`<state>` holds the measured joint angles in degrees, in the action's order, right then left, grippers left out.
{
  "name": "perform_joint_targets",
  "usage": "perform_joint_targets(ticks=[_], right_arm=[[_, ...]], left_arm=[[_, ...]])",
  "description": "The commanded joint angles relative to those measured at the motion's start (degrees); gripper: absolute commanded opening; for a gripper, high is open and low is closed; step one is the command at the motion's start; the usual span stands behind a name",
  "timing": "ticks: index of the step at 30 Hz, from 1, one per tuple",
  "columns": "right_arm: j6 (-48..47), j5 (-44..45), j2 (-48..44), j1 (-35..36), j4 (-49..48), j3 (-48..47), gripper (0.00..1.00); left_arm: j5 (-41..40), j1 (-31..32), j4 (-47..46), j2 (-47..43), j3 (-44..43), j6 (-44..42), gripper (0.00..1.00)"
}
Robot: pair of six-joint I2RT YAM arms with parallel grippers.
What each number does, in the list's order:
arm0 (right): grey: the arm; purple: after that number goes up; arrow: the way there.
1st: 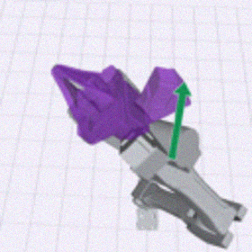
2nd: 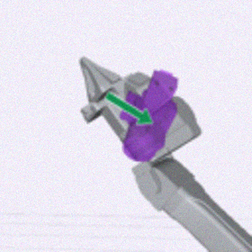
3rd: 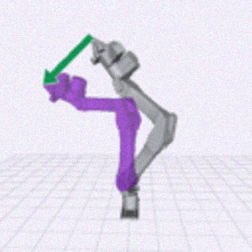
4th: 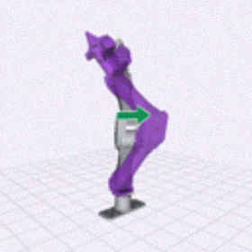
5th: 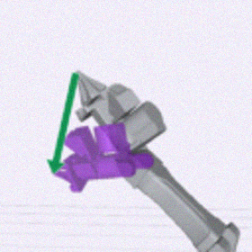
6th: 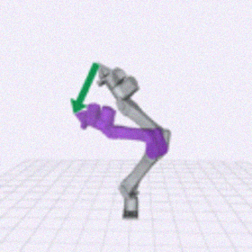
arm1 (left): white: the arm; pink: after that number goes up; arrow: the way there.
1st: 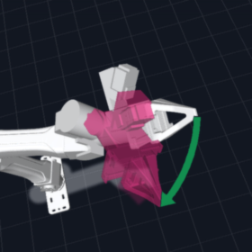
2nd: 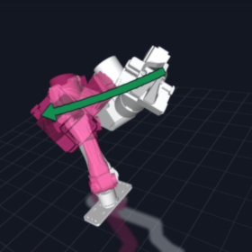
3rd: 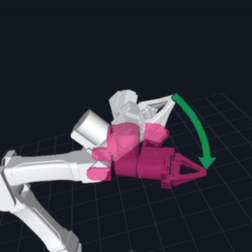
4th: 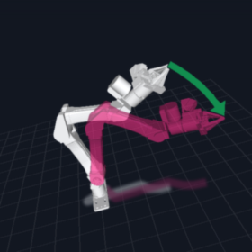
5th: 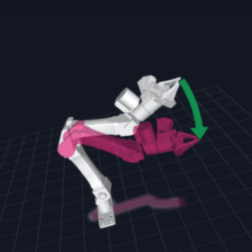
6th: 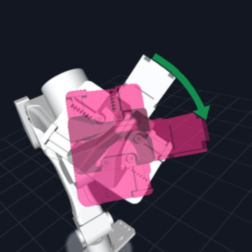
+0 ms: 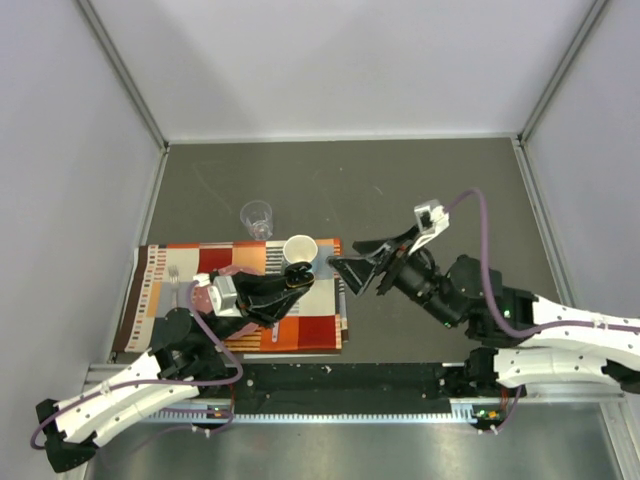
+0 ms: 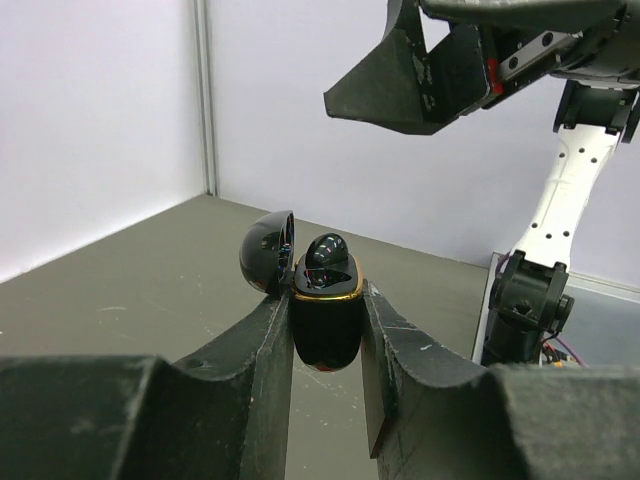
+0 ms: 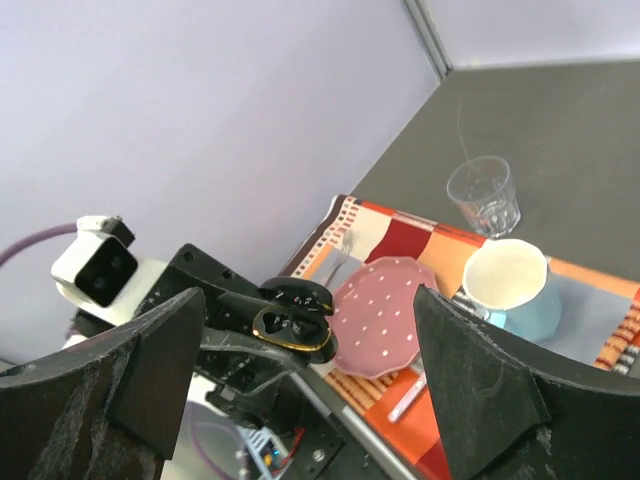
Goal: Insert the wireless bluetooth earbuds into the charging case
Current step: Adjust the earbud with the charging case.
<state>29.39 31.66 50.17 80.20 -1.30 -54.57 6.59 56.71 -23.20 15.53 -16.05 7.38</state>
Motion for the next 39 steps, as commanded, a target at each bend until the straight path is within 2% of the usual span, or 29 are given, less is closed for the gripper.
perform_joint_targets(ticks=[1, 5, 11, 24, 29, 31, 39], right_arm=[[10.24, -7.48, -0.96, -3.47, 7.52, -3.78, 0.85], [16.31, -15.9, 2.02, -6.19, 13.95, -6.6, 0.86], [25.1, -27.86, 5.37, -10.94, 13.52, -5.38, 0.86], [34.15, -37.72, 9.24, -15.08, 6.32, -1.07, 0.83], [36.09, -40.45, 10.56, -15.78, 2.8, -0.1, 0.76], [36.7, -41.41, 10.91, -15.96, 2.09, -0.02, 0.69], [38.55, -42.65, 11.7, -16.31, -1.42, 1.48, 0.51]], left_arm=[[0.09, -0.11, -4.22, 0.55, -0.2, 0.1, 0.0], [0.7, -0.11, -4.84, 1.34, -0.56, -0.08, 0.0], [1.93, -0.11, -5.28, 2.4, -1.26, -1.14, 0.0], [2.99, -0.11, -5.19, 2.14, -1.52, -2.63, 0.0], [4.39, -0.11, -6.15, 2.31, -1.17, -4.56, 0.0], [4.57, -0.11, -7.2, 2.23, -0.65, -5.35, 0.0], [5.36, -0.11, -7.91, 2.22, -0.21, -6.85, 0.0]])
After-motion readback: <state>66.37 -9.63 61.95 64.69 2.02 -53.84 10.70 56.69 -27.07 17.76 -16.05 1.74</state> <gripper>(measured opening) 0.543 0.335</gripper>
